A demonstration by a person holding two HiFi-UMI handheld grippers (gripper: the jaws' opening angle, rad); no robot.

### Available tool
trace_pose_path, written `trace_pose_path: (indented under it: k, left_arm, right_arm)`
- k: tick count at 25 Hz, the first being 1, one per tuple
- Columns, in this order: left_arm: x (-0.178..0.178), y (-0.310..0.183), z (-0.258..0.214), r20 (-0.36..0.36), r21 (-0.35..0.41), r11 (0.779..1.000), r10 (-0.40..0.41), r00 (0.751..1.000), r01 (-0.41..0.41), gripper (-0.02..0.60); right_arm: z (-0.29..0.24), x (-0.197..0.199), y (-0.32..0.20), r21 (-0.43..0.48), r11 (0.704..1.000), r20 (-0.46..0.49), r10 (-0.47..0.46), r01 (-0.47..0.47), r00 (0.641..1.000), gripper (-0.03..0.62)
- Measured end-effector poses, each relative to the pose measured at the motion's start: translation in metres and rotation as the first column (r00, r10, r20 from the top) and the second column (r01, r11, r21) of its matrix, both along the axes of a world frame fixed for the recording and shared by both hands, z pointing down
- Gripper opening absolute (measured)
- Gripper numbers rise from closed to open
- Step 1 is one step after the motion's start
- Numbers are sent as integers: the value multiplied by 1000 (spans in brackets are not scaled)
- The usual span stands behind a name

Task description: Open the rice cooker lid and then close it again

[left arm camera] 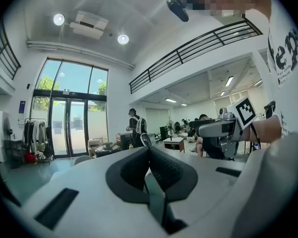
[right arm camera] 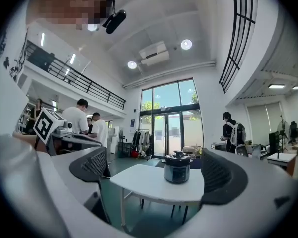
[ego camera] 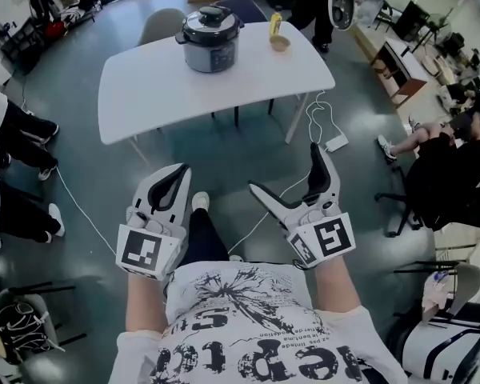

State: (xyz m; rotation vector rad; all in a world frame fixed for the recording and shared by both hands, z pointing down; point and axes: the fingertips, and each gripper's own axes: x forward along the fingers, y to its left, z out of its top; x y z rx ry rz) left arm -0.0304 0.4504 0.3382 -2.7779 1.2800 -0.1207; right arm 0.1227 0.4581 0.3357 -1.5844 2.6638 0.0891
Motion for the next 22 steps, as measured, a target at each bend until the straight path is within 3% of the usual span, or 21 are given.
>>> trace_pose_path:
  k: [7,22]
  left_arm:
    - [-18,-109,2,4,19,1000,18,1000,-18,12]
    - [-90,-436,-26,-57,2,996,88,995,-88,12]
  right_arm:
    - [2,-22,-109,-3,1000,-6,-9,9,1000,597]
    - [-22,-95,-431,-66,997,-50,45,-48,998,595]
